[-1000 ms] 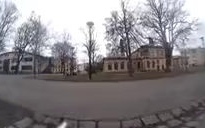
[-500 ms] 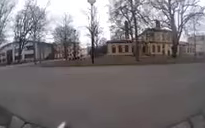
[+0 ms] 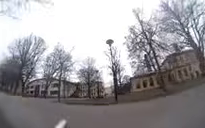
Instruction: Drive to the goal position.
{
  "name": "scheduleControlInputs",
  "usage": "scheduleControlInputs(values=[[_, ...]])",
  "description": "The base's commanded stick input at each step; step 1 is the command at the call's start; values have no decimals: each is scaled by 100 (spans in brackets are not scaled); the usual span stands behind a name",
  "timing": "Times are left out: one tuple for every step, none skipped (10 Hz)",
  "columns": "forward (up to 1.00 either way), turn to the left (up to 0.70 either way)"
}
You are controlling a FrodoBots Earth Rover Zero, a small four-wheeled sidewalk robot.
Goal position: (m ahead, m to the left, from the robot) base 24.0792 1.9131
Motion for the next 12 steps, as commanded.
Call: scheduleControlInputs(values=[[100, 0], [100, 0], [100, 0], [100, 0], [100, 0], [100, 0], [100, 0], [100, 0], [100, 0], [100, 0], [100, 0], [100, 0]])
